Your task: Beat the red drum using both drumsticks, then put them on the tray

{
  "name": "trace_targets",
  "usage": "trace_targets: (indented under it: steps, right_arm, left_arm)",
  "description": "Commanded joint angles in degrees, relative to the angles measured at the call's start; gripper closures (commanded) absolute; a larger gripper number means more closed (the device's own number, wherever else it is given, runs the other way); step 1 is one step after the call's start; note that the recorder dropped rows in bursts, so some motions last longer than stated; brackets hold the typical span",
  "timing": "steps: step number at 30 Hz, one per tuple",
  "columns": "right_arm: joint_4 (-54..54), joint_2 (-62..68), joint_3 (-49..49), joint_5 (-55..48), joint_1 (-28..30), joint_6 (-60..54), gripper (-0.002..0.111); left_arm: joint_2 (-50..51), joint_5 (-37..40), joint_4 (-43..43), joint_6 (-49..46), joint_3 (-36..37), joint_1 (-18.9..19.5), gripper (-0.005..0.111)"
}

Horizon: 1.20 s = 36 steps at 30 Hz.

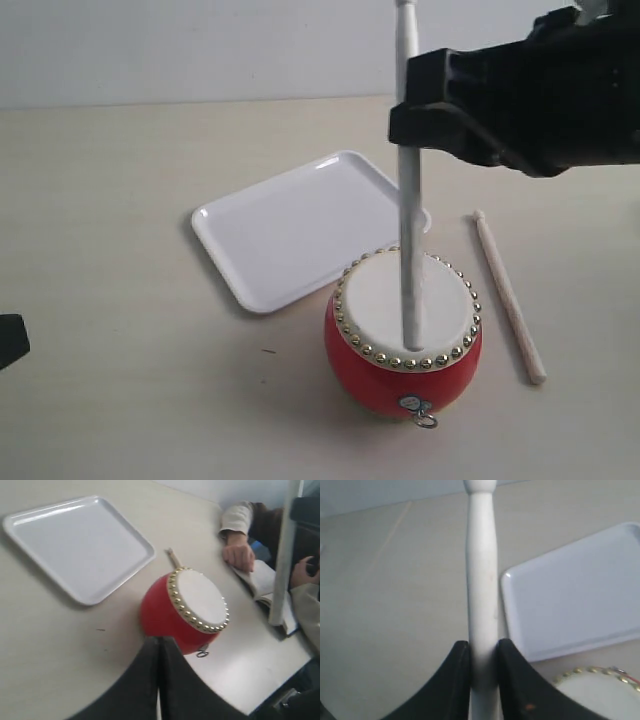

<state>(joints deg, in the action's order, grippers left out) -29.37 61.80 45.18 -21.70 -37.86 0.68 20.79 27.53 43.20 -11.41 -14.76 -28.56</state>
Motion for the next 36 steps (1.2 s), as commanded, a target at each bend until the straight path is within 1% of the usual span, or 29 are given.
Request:
trace_targets:
  steps: [1, 2, 3, 5, 6, 7, 8, 11, 13, 15, 16, 17, 19, 22, 23, 24, 25, 29, 36]
  right_arm:
    - [-3.8, 2.1, -0.2, 8.4, -6.1, -0.7, 0.108]
    - [-4.1, 4.1, -0.2, 9.0, -8.3, -0.7, 0.108]
    - [-4.1, 5.0, -0.2, 9.5, -9.1, -0.7, 0.108]
    - [-4.9, 8.4, -0.2, 12.9, -12.7, -0.7, 0.108]
    - [-5.8, 10.6, -0.2, 16.2, -15.2, -0.7, 0.108]
    - [-6.1, 11.4, -0.2, 17.5, -16.2, -0.7, 0.108]
    - [-6.6, 13.6, -0.2, 18.6, -18.5, -0.7, 0.108]
    - [-7.7, 17.1, -0.1, 17.9, -21.5, -0.7, 0.108]
    - [-9.8, 18.0, 0.4, 16.1, -21.5, -0.7, 0.108]
    - [-9.9, 18.1, 1.8, 14.0, -21.5, -0.7, 0.108]
    - [-10.7, 18.1, 2.6, 13.2, -21.5, -0.7, 0.108]
    - [-11.9, 18.1, 3.6, 12.8, -21.6, -0.7, 0.108]
    - [-13.1, 18.1, 4.6, 13.6, -22.7, -0.7, 0.108]
    - [-15.5, 19.3, 5.8, 16.2, -25.6, -0.7, 0.108]
    - [-16.1, 20.2, 6.1, 17.1, -26.5, -0.7, 0.108]
    - [-17.2, 21.2, 6.4, 18.2, -27.2, -0.4, 0.108]
    - [-18.1, 22.4, 7.0, 19.1, -27.9, -0.4, 0.108]
    - [-19.5, 26.3, 10.9, 18.3, -29.3, -0.7, 0.108]
    - [-19.5, 29.0, 15.6, 17.0, -29.5, -0.7, 0.108]
  left_arm:
    - [-5.7, 4.5, 9.0, -7.8, 0.1, -0.3, 0.107]
    - [-8.9, 6.4, 10.9, -8.0, 0.1, -0.3, 0.107]
    - [-10.1, 6.8, 11.2, -7.8, 0.1, -0.3, 0.107]
    - [-13.4, 7.9, 11.7, -5.9, 0.2, -0.3, 0.107]
    - [-14.2, 7.9, 11.6, 0.4, 0.8, -0.2, 0.107]
    - [-14.2, 8.1, 11.6, 3.5, 1.3, -0.1, 0.107]
    - [-14.2, 9.8, 11.9, 8.2, 2.4, -0.1, 0.107]
    - [-14.2, 15.0, 11.9, 7.4, 3.9, -0.1, 0.107]
    - [-14.1, 16.9, 11.9, 7.5, 4.2, -0.1, 0.107]
    - [-14.1, 16.8, 11.9, 7.5, 4.2, -0.1, 0.106]
    - [-14.1, 16.1, 11.8, 7.5, 4.2, -0.1, 0.102]
    - [-14.1, 15.3, 11.8, 7.5, 4.2, -0.1, 0.093]
    - [-14.1, 14.1, 11.6, 7.5, 4.2, -0.1, 0.078]
    - [-14.1, 9.5, 11.5, 8.0, 4.2, -0.1, 0.055]
    - [-14.0, 7.6, 11.5, 8.5, 4.2, -0.1, 0.049]
    - [-13.7, 6.0, 11.3, 8.8, 4.2, -0.1, 0.046]
    - [-13.2, 5.7, 10.7, 8.9, 4.2, -0.1, 0.046]
    - [-8.8, 9.4, 7.7, 8.9, 4.2, -0.1, 0.047]
    - [-2.6, 9.4, 7.5, 6.7, 4.2, -0.1, 0.047]
